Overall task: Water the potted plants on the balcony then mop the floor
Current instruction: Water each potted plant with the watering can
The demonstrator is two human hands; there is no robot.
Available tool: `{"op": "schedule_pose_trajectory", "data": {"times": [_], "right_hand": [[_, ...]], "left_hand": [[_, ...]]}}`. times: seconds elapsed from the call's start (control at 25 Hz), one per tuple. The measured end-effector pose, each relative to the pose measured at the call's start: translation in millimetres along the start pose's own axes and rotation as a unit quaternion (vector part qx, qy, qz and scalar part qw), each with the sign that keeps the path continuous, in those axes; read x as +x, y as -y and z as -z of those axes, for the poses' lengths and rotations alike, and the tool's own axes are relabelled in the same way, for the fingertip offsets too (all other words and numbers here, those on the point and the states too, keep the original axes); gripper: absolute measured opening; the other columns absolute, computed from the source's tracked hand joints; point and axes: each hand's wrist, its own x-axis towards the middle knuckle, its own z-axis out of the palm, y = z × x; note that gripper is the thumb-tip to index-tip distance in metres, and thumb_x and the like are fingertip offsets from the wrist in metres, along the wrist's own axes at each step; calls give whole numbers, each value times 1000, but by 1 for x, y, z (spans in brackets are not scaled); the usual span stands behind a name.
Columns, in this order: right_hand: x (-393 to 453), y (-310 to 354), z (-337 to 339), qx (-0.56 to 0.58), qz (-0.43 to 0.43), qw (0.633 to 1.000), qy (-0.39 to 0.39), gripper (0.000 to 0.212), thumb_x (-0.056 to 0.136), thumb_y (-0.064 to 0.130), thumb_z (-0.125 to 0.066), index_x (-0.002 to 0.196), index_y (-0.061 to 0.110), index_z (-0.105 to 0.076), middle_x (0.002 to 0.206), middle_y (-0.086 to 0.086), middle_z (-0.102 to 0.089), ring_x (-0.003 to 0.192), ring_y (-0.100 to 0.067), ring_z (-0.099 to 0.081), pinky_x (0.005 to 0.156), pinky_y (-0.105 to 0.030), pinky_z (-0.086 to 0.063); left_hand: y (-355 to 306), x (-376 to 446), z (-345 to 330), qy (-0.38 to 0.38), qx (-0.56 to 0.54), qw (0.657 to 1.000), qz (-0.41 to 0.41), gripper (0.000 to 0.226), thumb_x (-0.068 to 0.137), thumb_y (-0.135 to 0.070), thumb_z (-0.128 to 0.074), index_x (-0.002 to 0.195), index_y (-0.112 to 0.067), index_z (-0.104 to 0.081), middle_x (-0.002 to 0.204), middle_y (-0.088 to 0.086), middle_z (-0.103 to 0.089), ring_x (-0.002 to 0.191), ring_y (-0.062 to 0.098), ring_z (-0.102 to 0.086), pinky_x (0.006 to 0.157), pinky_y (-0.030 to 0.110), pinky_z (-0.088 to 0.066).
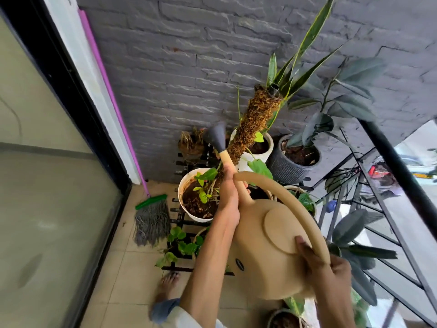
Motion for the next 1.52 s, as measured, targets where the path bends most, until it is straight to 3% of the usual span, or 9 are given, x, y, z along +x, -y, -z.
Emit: {"op": "schedule_pose_trajectory", "data": {"times": [0.12,0.28,0.4,0.64,0.84,1.0,1.16,1.4,1.52], "right_hand": [[1,4,6,31,34,998,38,60,72,41,-91,58,-9,-60,53,-8,-46,55,-17,-39,60,-34,-28],[6,5,9,39,59,996,61,49,80,31,-87,42,16,-58,46,-1,-46,46,-16,-37,54,-29,-26],[16,-1,16,16,69,995,64,54,76,39,-89,54,-1,-60,53,-10,-49,53,-19,-41,56,-32,-29],[30,-17,27,-41,69,996,47,68,52,66,-89,71,2,-75,76,-30,-68,65,-38,-59,60,-46,-44],[26,-16,23,-125,89,988,20,39,62,56,-89,70,20,-77,73,-12,-75,80,-41,-71,66,-59,-57],[20,-30,24,-201,113,973,-4,45,66,60,-88,65,17,-78,65,-18,-72,70,-43,-67,58,-56,-56],[12,-38,20,-241,119,963,-13,24,73,47,-88,76,23,-81,61,-10,-71,64,-38,-67,56,-51,-57],[1,-46,16,-293,135,946,-25,22,77,36,-88,88,17,-84,57,-15,-69,60,-41,-65,52,-48,-55],[-3,-52,16,-293,120,948,-24,23,76,34,-89,89,16,-84,58,-11,-71,62,-38,-66,56,-48,-57]], "left_hand": [[1,-4,-1,-9,10,1000,-15,66,96,-74,-44,87,-14,-72,57,1,-65,59,18,-62,75,36,-55],[-3,-10,1,-30,2,999,-29,66,96,-74,-45,86,-13,-69,65,2,-62,60,17,-62,61,31,-54],[1,-21,1,-44,6,998,-46,65,99,-71,-40,83,-14,-67,65,1,-60,57,14,-60,59,29,-53],[42,-25,16,-95,-8,993,-63,77,92,-81,-40,125,-17,-66,88,3,-69,71,15,-67,73,32,-57],[74,-26,38,-140,-43,988,-40,74,91,-81,-42,127,-21,-65,99,7,-69,77,16,-68,66,28,-55],[94,-25,47,-163,-52,985,-10,79,84,-82,-49,128,-18,-63,111,10,-71,96,28,-71,85,39,-57],[103,-17,58,-171,-86,982,2,81,83,-81,-51,126,-14,-65,98,9,-67,83,23,-66,78,34,-56],[116,-17,69,-170,-103,979,39,89,69,-89,-50,113,-13,-66,77,4,-62,68,21,-61,72,35,-52],[121,-15,77,-176,-107,978,40,115,42,-99,-51,113,-11,-67,76,4,-60,66,19,-61,67,32,-52]]}}
